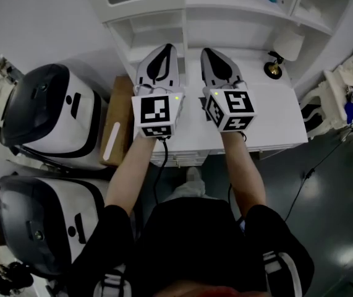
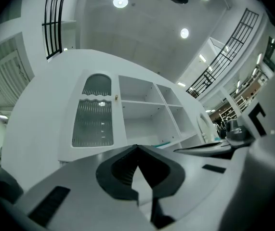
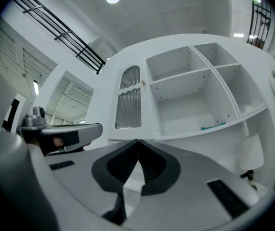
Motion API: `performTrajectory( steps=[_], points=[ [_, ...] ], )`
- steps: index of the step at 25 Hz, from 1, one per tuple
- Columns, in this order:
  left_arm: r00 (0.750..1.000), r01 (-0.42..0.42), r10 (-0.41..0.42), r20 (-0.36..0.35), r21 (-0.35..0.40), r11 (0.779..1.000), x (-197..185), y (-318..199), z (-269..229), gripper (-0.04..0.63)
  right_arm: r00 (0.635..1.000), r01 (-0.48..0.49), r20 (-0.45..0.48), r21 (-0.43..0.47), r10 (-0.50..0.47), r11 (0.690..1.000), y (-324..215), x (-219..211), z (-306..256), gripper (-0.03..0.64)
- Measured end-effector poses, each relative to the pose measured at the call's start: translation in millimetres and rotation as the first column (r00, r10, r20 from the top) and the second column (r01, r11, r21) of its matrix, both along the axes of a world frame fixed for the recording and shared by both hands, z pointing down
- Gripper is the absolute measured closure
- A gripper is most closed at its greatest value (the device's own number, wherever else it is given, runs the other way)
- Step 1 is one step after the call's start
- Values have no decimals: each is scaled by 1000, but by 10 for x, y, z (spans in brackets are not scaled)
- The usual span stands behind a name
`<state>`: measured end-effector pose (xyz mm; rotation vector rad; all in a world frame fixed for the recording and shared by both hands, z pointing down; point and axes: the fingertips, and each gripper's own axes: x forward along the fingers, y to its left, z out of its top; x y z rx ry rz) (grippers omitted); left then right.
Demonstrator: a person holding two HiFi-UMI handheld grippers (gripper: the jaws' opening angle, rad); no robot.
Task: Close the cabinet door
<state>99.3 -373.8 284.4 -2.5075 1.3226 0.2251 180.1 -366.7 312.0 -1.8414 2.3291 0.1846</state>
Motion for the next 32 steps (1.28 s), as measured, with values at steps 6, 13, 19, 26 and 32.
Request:
performTrajectory(
  steps=[6,13,19,26,32],
  points=[
    [999,16,-19,-32,-72,997,-136,315,389,584,999,-13,-36,-15,12,1000,386,-75,184,598],
    [999,17,-20,-38,-84,996,-105,754,687,584,999,-27,-41,-60,25,998,763,-86,488,598],
    [999,-8,5,-40,-95,995,1,1119,849,583,999,-36,-29,-79,34,996,1117,-28,743,598],
    [999,-9,0,-51,-172,985,31,1391,1177,584,998,-57,-2,-128,57,990,1445,27,1075,598],
    [999,-15,6,-44,-212,977,61,1478,1365,584,998,-66,-10,-149,65,987,1584,22,1178,598]
  ],
)
